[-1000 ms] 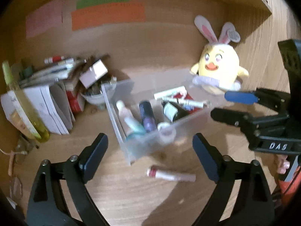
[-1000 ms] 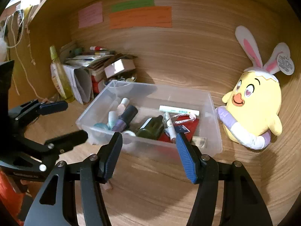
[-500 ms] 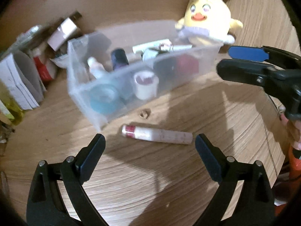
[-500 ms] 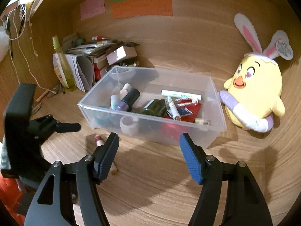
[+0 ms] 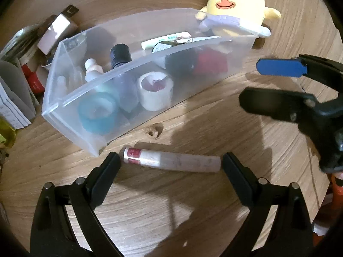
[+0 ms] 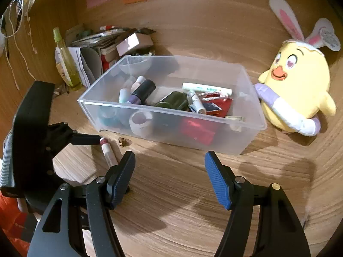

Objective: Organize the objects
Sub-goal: 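Move both tools back toward the pink-and-white tube and brown bead, then grasp the pink-and-white tube with left tool while right tool grasps the brown bead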

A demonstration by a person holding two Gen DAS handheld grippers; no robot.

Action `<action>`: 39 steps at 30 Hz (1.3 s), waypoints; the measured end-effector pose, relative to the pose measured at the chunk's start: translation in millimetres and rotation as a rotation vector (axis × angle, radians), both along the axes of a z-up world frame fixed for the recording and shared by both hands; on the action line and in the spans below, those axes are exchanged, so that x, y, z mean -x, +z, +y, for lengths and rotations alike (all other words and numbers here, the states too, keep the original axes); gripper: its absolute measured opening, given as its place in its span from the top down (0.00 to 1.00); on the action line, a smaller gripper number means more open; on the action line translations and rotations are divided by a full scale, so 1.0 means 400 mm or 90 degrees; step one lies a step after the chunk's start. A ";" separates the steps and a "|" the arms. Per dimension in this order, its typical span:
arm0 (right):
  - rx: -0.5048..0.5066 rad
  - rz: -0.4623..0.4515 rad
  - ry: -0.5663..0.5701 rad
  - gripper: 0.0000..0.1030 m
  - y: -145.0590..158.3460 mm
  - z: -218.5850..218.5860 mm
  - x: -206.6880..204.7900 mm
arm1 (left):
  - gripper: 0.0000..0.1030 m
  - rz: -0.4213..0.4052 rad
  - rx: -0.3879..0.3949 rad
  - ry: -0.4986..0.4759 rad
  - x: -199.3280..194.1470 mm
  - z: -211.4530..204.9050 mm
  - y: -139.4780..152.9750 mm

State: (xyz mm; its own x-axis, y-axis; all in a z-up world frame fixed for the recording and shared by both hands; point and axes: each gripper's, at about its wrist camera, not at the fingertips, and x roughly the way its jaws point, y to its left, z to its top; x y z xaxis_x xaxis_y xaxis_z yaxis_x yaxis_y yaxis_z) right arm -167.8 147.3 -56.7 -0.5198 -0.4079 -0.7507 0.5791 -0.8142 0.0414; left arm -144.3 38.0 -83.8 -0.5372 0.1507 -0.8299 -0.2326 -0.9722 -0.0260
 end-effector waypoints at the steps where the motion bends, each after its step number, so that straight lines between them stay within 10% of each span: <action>1: 0.000 -0.003 0.003 0.38 -0.003 -0.003 0.002 | 0.14 0.004 -0.008 -0.001 -0.002 -0.002 0.003; 25: -0.066 -0.067 0.096 0.67 -0.112 -0.228 0.024 | 0.18 0.132 -0.050 0.147 -0.137 -0.221 0.106; 30: -0.079 -0.042 0.086 0.88 -0.115 -0.251 0.019 | 0.18 0.147 -0.057 0.146 -0.141 -0.227 0.121; 39: -0.054 -0.007 0.076 0.88 -0.073 -0.214 -0.017 | 0.18 0.191 -0.057 0.135 -0.128 -0.203 0.178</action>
